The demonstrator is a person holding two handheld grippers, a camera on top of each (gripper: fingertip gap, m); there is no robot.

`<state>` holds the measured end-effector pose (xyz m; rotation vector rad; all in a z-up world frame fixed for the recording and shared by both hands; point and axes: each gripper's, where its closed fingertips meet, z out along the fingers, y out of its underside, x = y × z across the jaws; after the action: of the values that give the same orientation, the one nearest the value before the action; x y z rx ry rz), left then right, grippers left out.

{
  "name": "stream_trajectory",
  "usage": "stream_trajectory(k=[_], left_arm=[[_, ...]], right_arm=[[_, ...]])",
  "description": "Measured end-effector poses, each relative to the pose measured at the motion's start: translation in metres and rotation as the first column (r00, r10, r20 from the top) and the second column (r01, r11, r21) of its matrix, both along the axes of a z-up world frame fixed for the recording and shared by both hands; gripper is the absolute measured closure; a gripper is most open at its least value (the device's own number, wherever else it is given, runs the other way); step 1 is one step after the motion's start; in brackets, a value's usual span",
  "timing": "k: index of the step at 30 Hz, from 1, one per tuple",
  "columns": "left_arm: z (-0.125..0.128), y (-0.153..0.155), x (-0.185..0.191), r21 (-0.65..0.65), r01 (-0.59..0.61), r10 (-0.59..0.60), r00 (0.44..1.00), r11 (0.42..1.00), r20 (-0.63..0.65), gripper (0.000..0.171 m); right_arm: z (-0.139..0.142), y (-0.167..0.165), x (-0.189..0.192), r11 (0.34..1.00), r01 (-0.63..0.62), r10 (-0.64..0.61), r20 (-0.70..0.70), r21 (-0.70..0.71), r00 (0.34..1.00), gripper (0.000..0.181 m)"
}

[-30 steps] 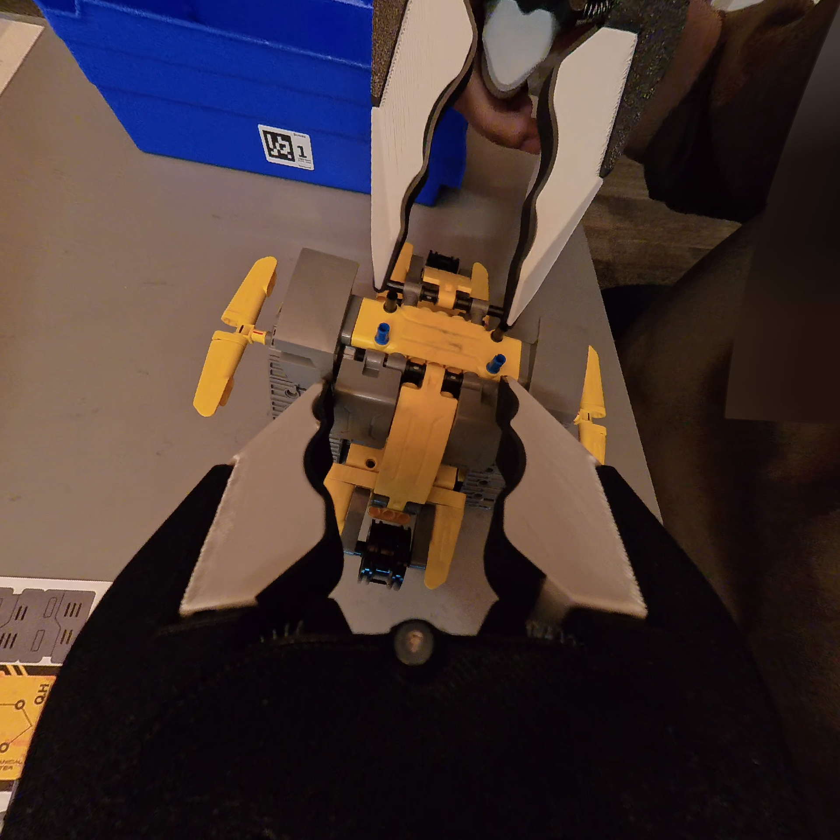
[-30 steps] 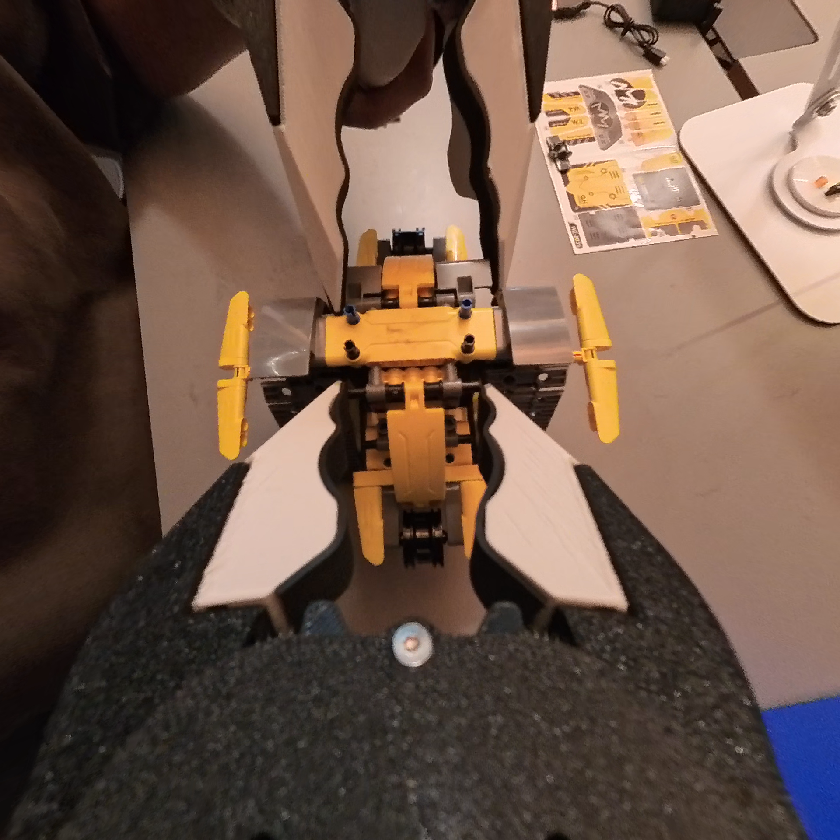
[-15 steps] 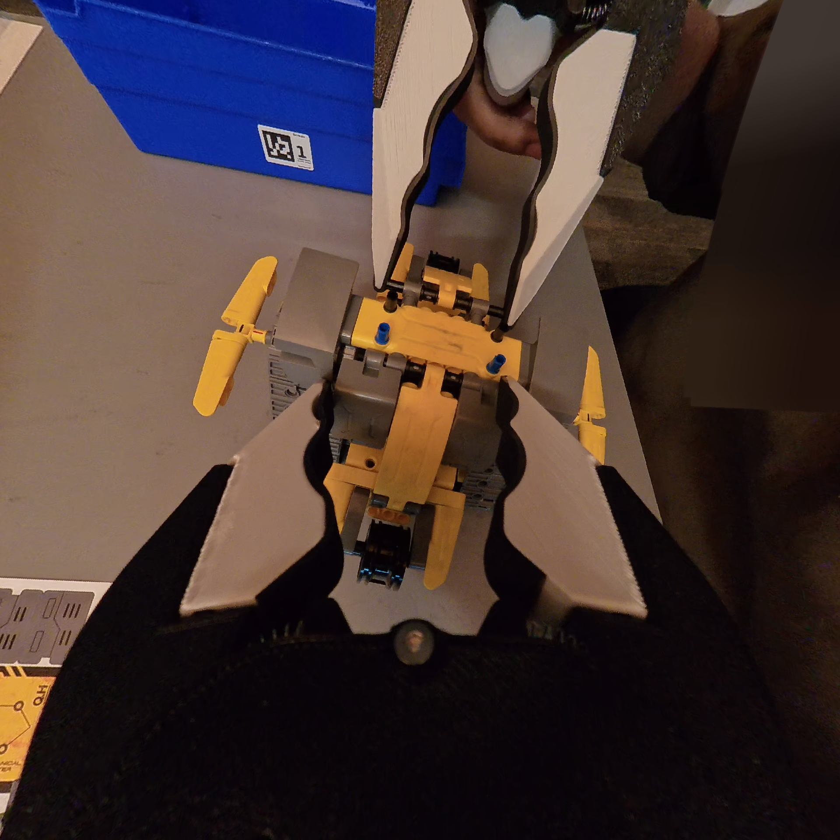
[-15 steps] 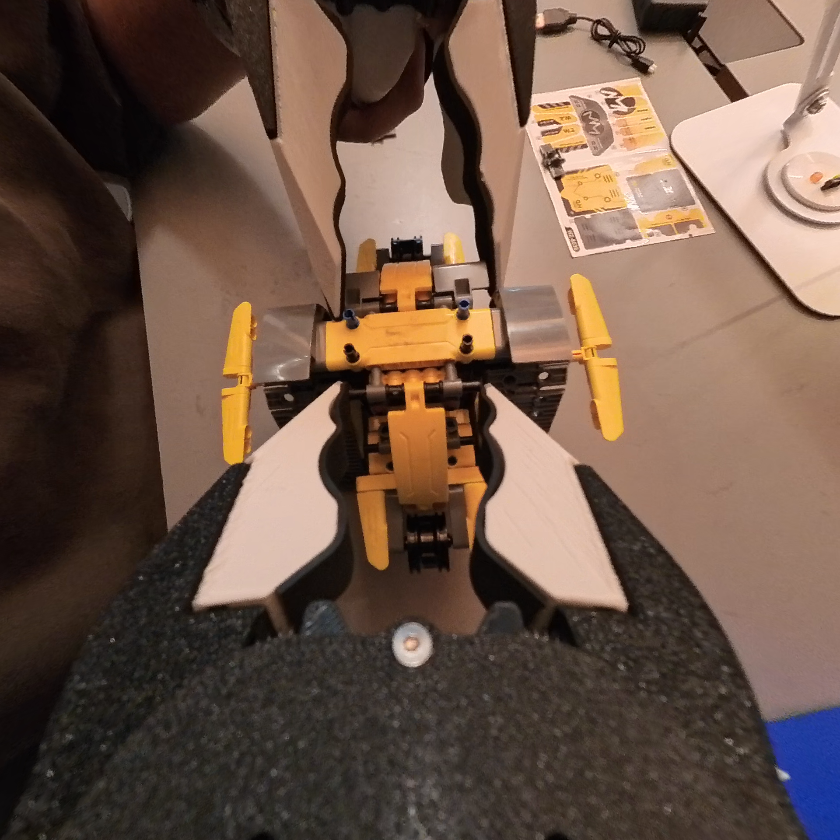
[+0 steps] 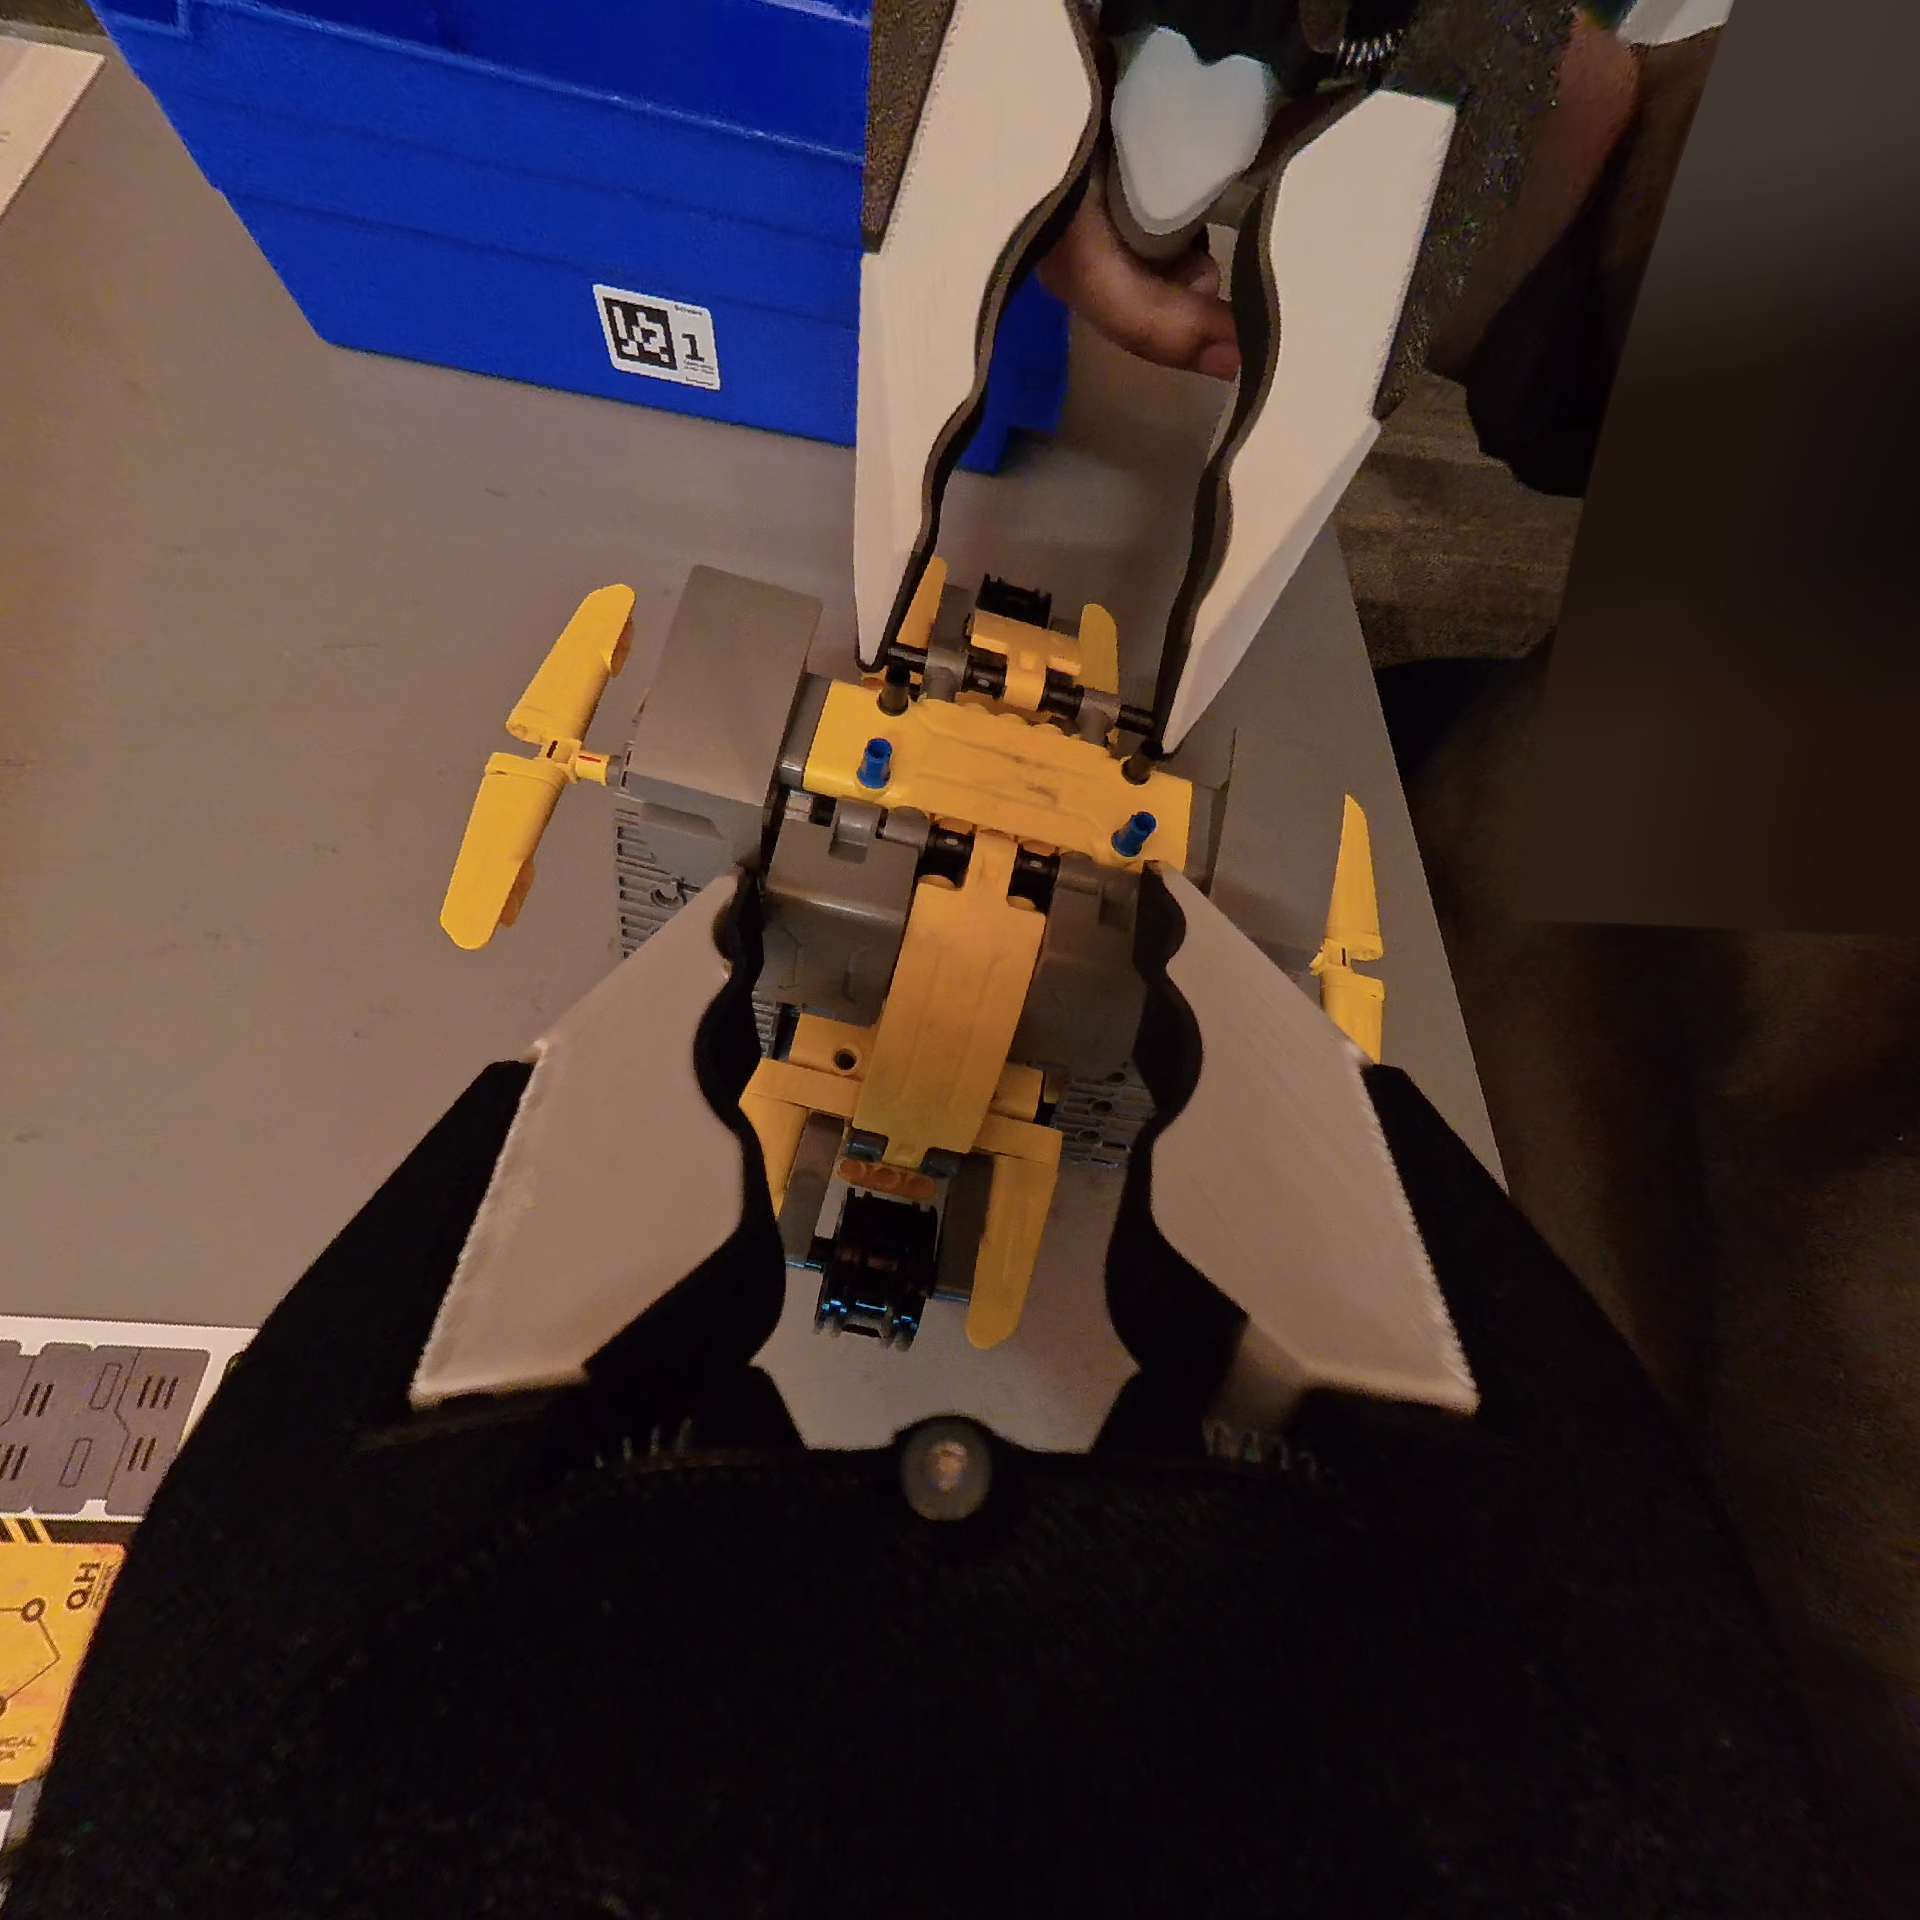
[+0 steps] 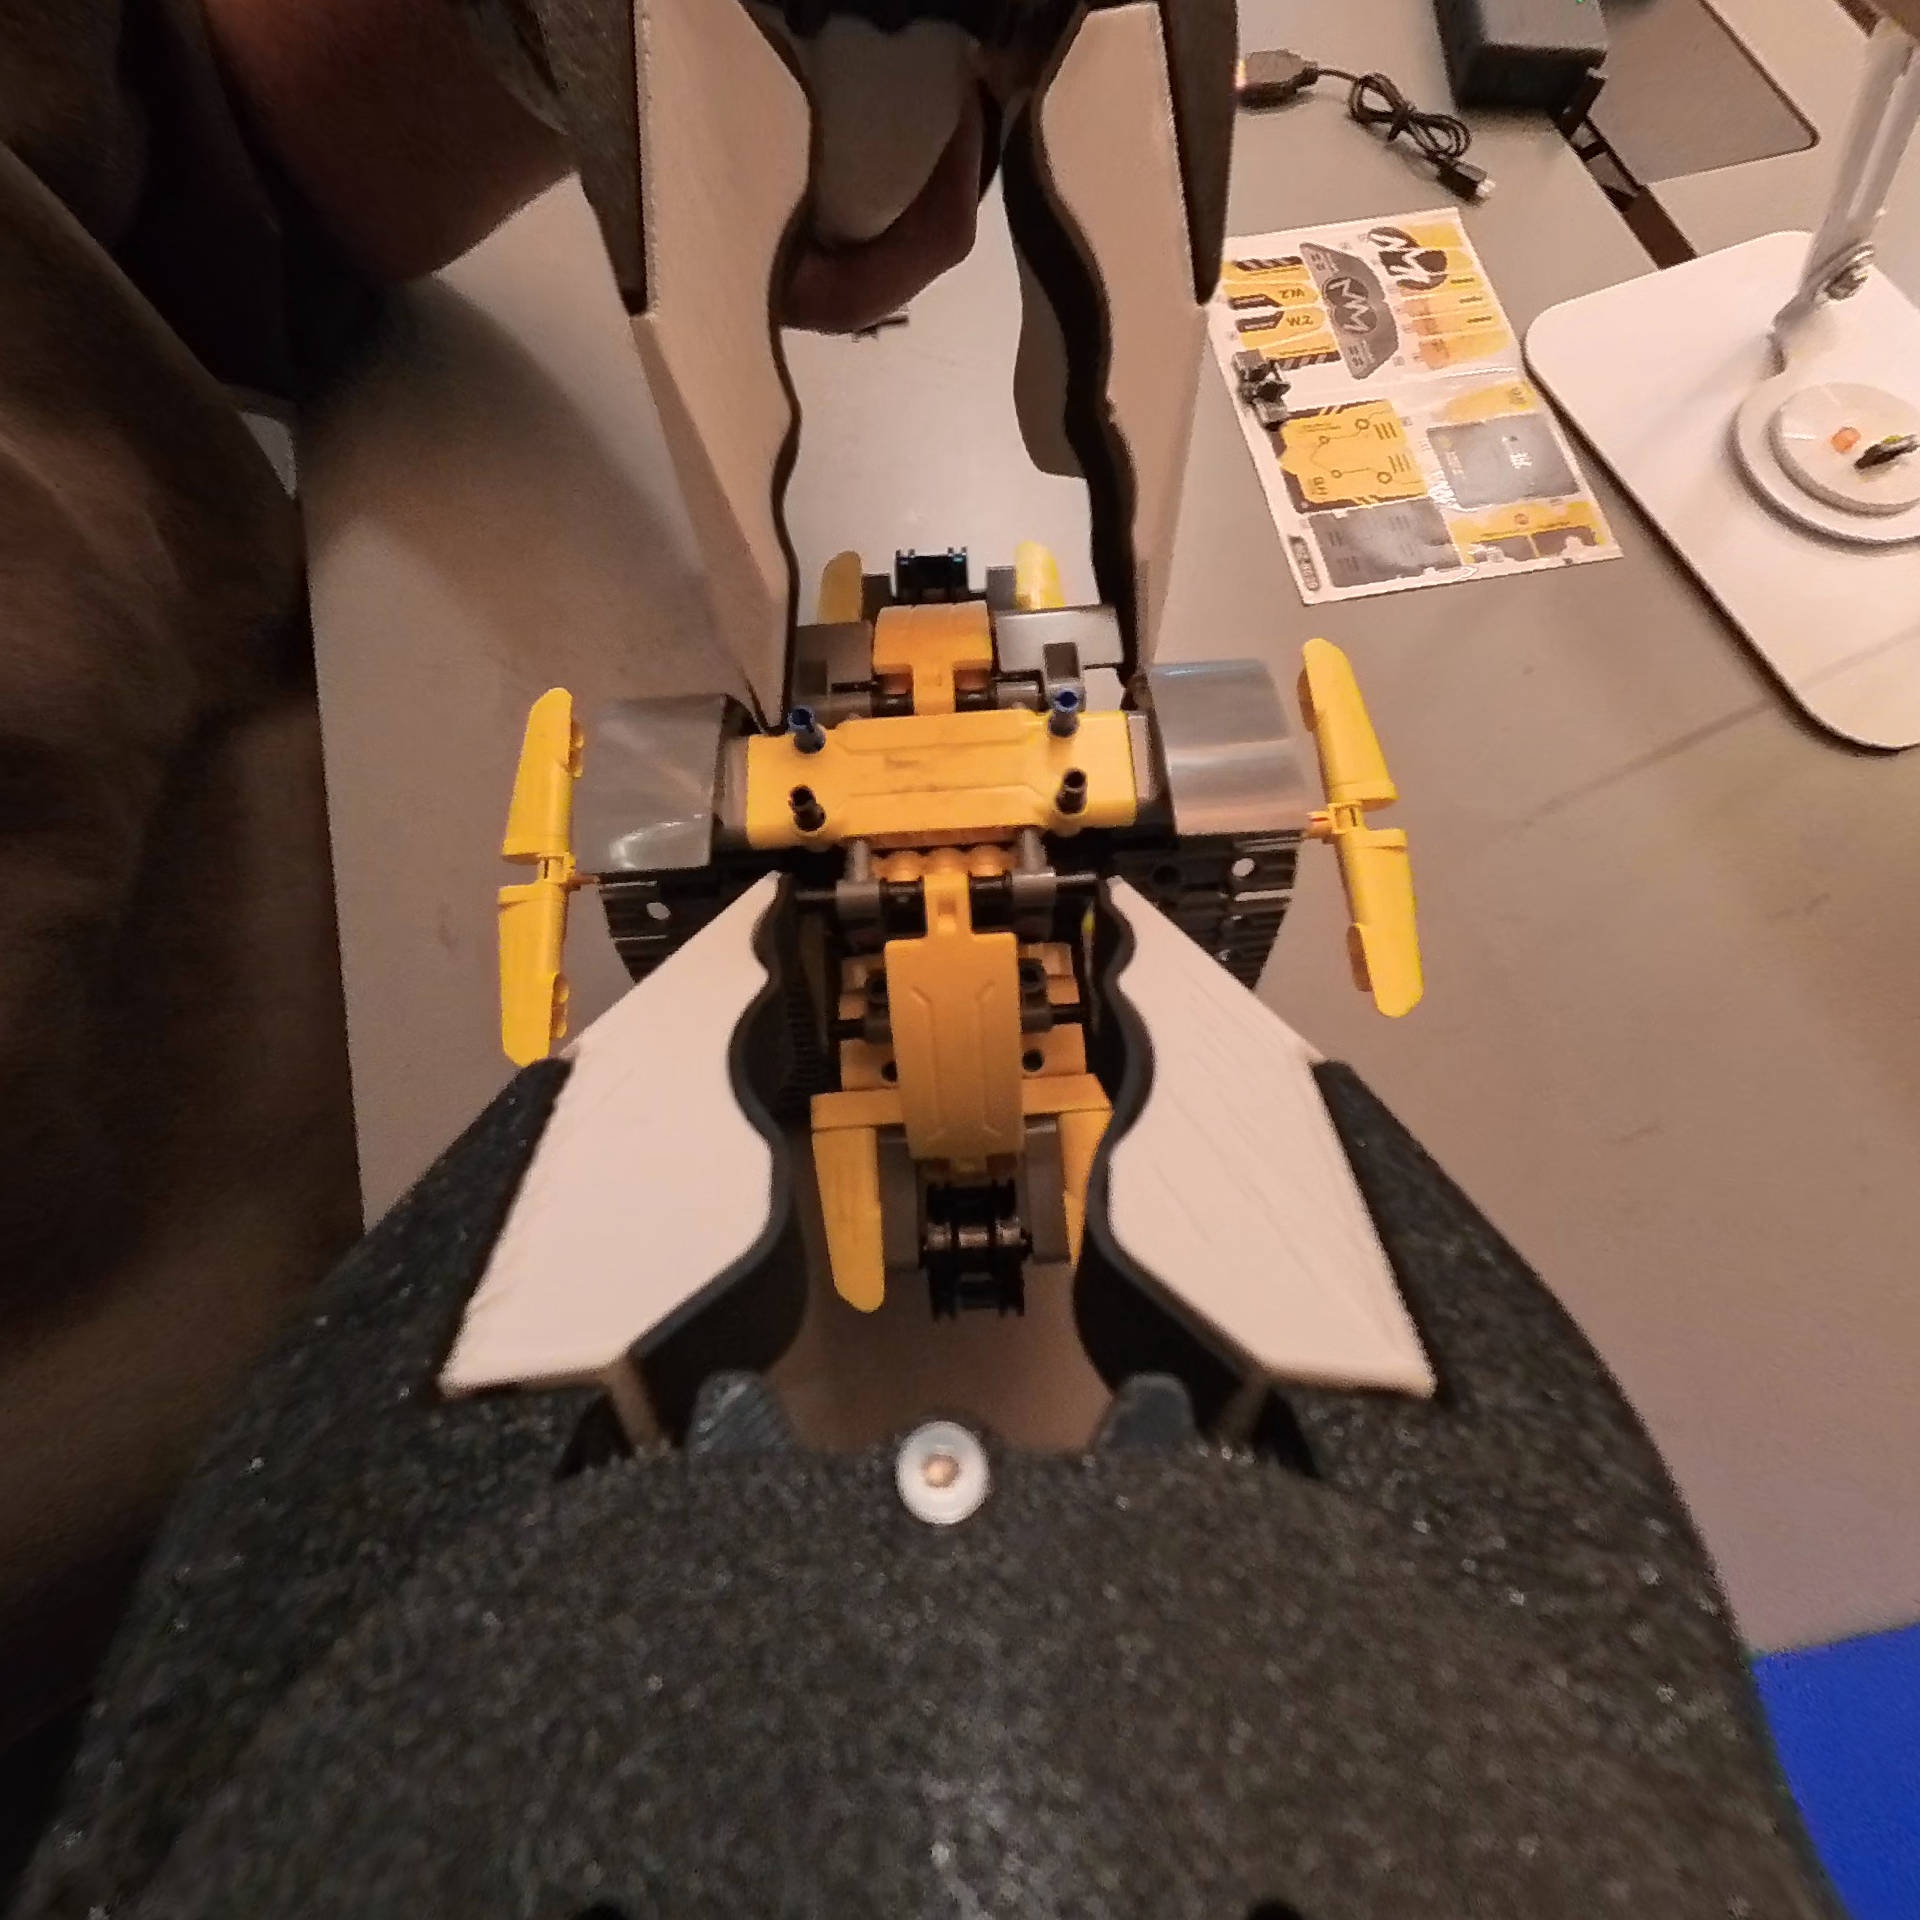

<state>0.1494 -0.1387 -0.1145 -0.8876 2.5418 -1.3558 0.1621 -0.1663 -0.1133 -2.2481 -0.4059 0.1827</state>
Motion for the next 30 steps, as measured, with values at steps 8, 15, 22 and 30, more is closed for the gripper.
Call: stream_trajectory(k=[8,15,22,30], left_arm=[[0.0001,0.0001,0.0006,-0.004,0.001,-0.001,1.000,1.000,-0.007,0.101],[0.0003,-0.0001,0.0011,-0.019,-0.007,0.007,1.000,1.000,-0.010,0.102],[0.0002,-0.0002,0.0014,-0.022,-0.011,0.011,1.000,1.000,-0.017,0.102],[-0.0001,0.0003,0.0015,-0.027,-0.013,0.013,1.000,1.000,-0.021,0.102]], right_arm=[[-0.0005,0.0005,-0.0002,1.000,0.025,-0.024,0.034,-0.010,0.999,0.125],[-0.0002,0.0016,-0.0007,0.999,0.033,-0.032,0.044,-0.003,0.998,0.126],[-0.0001,0.0026,-0.0019,0.999,0.038,-0.038,0.003,0.022,0.999,0.127],[0.0001,0.0030,-0.0021,0.996,0.069,-0.067,-0.028,0.065,0.997,0.126]])
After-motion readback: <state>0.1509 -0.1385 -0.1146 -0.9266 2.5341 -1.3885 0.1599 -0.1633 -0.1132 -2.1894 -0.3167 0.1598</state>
